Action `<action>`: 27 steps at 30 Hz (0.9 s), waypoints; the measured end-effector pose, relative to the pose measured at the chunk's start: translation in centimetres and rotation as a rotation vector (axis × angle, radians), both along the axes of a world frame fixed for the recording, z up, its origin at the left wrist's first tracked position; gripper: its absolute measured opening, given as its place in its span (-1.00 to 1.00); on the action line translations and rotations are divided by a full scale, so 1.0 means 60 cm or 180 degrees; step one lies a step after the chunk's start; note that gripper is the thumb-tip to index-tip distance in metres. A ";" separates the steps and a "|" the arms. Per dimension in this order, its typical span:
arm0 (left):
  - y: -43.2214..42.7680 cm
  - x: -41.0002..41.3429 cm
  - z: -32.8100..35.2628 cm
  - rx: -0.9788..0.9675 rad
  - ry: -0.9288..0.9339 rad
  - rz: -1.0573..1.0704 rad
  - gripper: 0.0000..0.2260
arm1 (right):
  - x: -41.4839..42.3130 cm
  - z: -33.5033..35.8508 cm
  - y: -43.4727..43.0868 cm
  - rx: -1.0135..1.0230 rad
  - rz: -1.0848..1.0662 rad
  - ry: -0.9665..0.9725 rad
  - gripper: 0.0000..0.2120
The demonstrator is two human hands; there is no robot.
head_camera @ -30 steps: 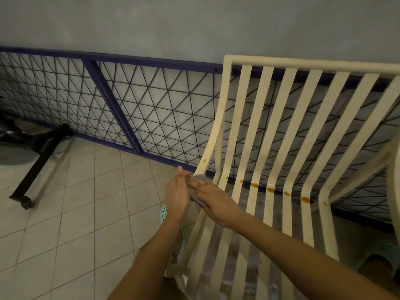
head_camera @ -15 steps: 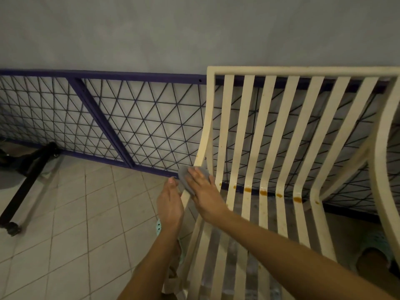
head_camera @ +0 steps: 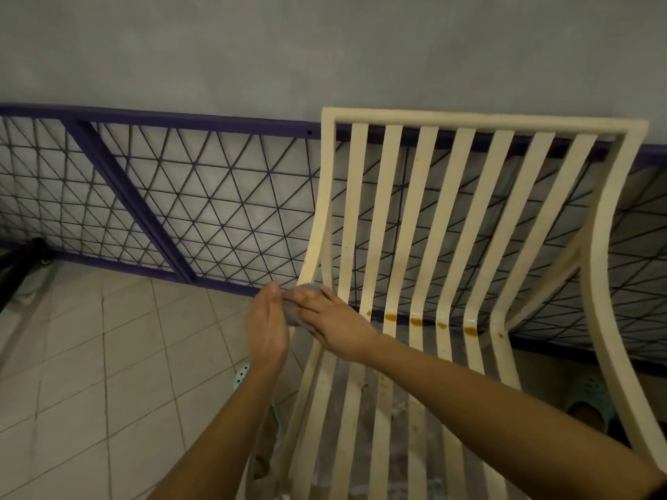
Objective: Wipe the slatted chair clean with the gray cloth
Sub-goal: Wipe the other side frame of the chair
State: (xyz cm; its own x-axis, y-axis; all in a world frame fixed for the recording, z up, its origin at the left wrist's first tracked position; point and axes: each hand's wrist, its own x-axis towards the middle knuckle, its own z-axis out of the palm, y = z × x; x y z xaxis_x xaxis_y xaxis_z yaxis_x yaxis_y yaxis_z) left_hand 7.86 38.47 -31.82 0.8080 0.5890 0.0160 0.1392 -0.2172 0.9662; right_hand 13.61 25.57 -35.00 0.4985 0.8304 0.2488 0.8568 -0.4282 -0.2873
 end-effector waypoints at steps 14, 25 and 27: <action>-0.007 0.004 0.009 0.0638 0.0062 -0.0361 -0.66 | 0.020 -0.010 0.033 0.0317 -0.0868 0.0376 -0.39; 0.005 0.011 -0.005 -0.0051 0.0158 0.0010 -0.61 | -0.078 -0.021 -0.002 0.0391 0.0009 0.0419 -0.59; 0.005 0.011 -0.005 -0.0050 0.0176 0.0046 -0.59 | -0.043 -0.008 -0.010 0.0163 0.0149 0.0210 -0.59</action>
State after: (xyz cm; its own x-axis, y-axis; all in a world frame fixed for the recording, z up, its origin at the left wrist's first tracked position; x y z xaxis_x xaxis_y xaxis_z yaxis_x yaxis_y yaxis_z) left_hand 8.51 38.77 -32.13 0.7987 0.6005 -0.0377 0.1954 -0.1997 0.9602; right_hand 11.06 24.99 -35.50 0.4761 0.8402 0.2595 0.8540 -0.3714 -0.3642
